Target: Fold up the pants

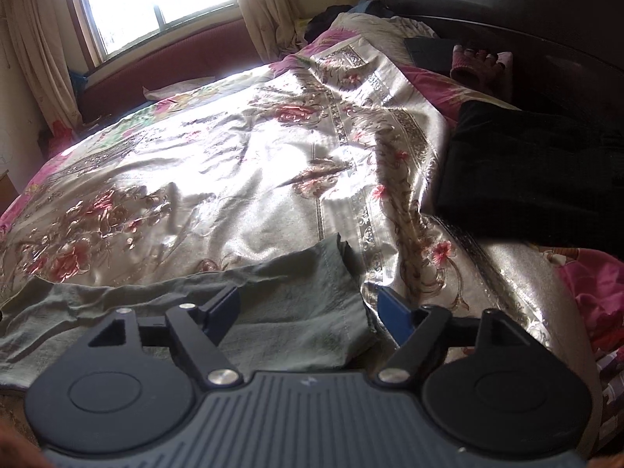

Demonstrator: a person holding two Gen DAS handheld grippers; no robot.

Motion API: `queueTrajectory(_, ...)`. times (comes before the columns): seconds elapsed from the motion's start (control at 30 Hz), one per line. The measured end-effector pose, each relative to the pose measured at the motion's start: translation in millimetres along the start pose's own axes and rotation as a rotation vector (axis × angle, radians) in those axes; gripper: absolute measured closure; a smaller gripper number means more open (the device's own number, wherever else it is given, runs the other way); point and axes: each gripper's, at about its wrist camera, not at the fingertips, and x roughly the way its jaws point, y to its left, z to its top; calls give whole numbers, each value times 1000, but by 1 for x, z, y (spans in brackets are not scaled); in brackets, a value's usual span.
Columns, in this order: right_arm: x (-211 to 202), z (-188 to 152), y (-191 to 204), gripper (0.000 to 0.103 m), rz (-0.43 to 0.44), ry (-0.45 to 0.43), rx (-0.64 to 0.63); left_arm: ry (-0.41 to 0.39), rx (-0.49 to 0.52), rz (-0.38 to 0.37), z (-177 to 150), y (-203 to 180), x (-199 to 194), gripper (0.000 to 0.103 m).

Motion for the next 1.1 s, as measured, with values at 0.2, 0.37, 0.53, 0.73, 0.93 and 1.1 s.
queueTrajectory(0.2, -11, -23, -5, 22, 32, 18, 47, 8, -62, 26, -25, -5, -19, 0)
queueTrajectory(0.37, -15, -36, -16, 22, 82, 17, 110, 12, -173, 6, -41, -2, -24, 0)
queueTrajectory(0.53, -6, -42, -23, 26, 100, 33, 166, 24, -172, 0, -44, -13, -23, 0)
queueTrajectory(0.73, 27, -48, -40, 49, 160, 93, 321, 27, -159, -26, -42, -25, -23, 0)
queueTrajectory(0.93, 45, -48, -46, 60, 123, 70, 350, 48, -129, -25, -39, -33, -14, 0)
queueTrajectory(1.1, 57, -41, -42, 64, 97, 43, 339, 64, -129, -68, -41, -40, -5, 0)
